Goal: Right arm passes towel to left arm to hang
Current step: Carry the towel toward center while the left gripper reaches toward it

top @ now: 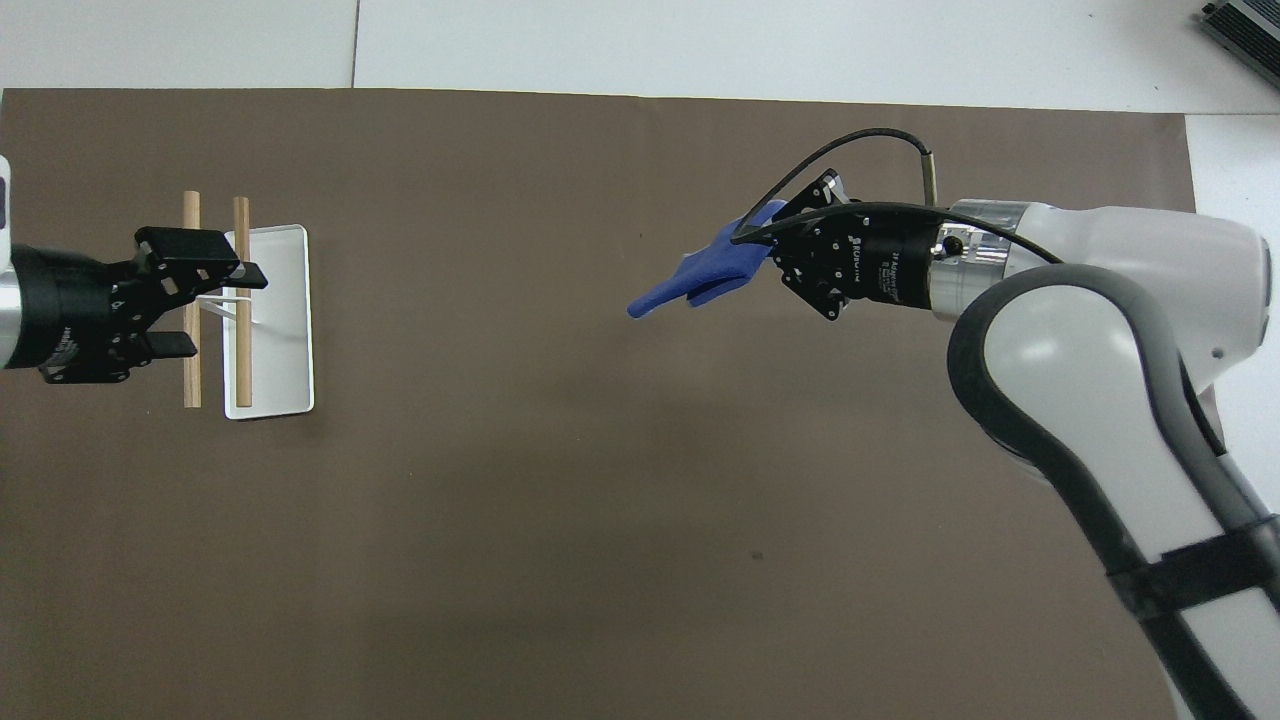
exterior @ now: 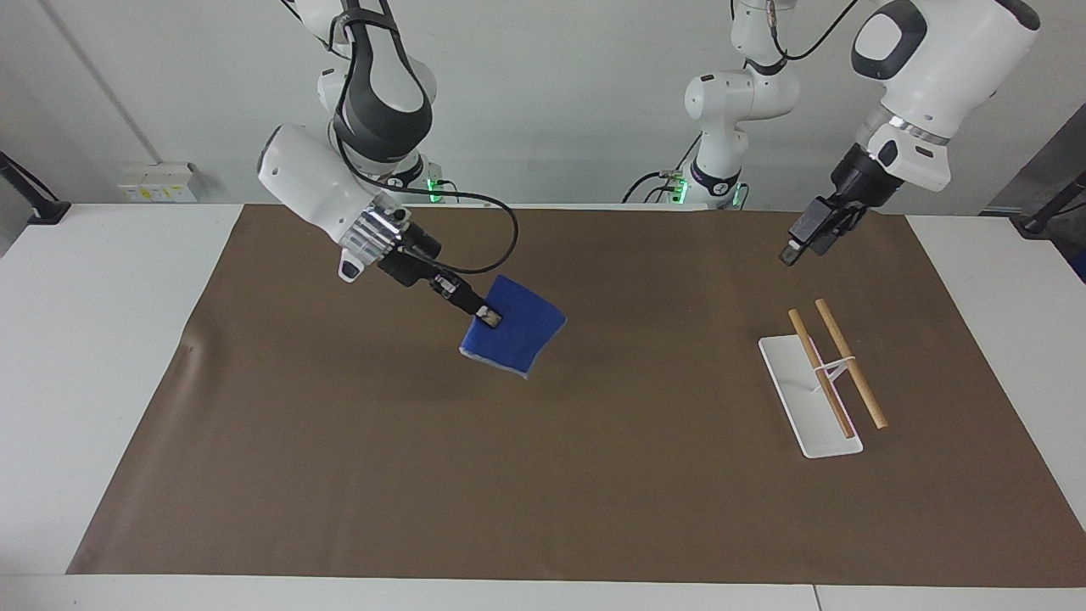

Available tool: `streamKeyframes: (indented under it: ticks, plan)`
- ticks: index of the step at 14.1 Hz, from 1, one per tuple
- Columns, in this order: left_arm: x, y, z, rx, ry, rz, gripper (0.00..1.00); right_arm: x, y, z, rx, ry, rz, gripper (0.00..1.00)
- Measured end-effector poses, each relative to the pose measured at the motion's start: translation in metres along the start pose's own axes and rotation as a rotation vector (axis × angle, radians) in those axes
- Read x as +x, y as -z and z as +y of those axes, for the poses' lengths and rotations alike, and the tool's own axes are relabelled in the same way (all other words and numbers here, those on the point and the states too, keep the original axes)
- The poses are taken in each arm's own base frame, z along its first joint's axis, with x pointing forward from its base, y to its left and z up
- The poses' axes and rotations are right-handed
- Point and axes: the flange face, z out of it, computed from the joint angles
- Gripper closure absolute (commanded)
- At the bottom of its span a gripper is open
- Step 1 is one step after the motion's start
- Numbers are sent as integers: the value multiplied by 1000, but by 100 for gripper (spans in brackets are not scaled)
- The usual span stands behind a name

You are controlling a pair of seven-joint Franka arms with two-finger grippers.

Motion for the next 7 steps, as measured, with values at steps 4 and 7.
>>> streamKeyframes:
  ticks: [4, 7]
  plan:
    - [-49, -15, 50, -158, 280, 55, 0, -38, -33, -2, 72, -152, -29, 100]
    - [-83, -32, 77, -259, 510, 58, 0, -44, -49, 4, 115, -267, -69, 100]
